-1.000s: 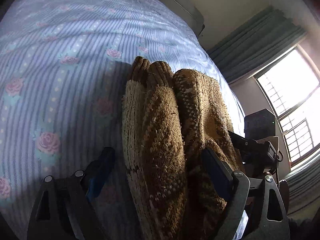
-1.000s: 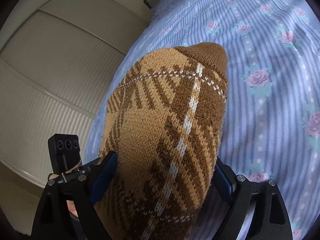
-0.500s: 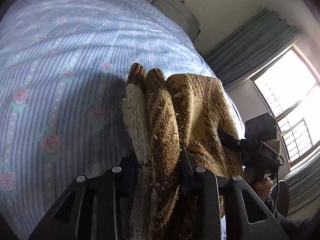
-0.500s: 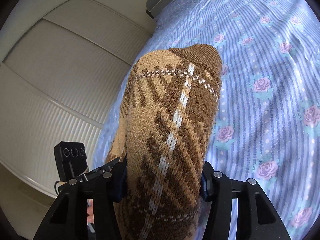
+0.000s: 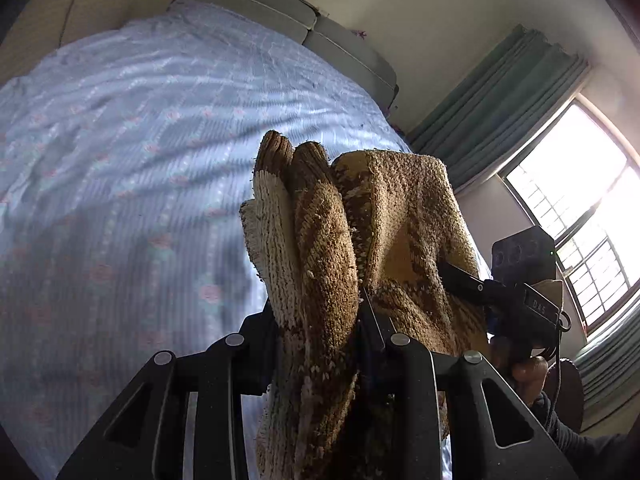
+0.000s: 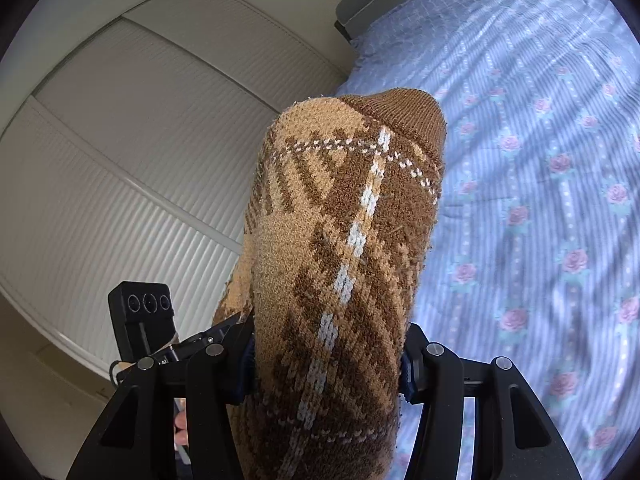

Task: Fold small clothes
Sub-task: 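Lift the folded bundle with both grippers and carry it toward the bed edge, then set the bundle down on the bed and open both grippers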

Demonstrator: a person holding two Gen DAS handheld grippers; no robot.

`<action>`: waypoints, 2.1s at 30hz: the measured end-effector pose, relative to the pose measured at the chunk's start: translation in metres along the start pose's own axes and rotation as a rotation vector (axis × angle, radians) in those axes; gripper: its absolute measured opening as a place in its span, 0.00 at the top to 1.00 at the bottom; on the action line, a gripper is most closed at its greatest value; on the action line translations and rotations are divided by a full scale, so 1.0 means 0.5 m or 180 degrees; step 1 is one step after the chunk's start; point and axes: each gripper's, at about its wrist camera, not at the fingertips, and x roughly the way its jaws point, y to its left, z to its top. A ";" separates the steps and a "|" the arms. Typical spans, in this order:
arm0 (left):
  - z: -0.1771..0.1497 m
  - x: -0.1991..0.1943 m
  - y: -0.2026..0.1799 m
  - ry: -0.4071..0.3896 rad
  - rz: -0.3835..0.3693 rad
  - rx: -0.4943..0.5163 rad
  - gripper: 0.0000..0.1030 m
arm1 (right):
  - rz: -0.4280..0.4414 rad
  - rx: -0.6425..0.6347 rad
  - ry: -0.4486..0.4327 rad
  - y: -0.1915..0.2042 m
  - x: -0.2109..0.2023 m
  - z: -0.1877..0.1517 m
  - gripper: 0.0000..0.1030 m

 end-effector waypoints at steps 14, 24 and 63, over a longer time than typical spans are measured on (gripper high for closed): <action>0.048 -0.343 0.387 -0.0447 0.0553 -0.0395 0.68 | 0.0354 -0.0168 0.0284 0.282 0.433 -0.064 0.47; 0.120 -0.410 0.625 -0.0505 0.0652 -0.0466 0.68 | 0.0340 -0.0070 0.0345 0.364 0.665 -0.060 0.47; -0.049 -0.452 0.346 -0.0802 0.2348 0.0092 0.18 | -0.1128 -0.1916 -0.0279 0.554 0.463 -0.151 0.15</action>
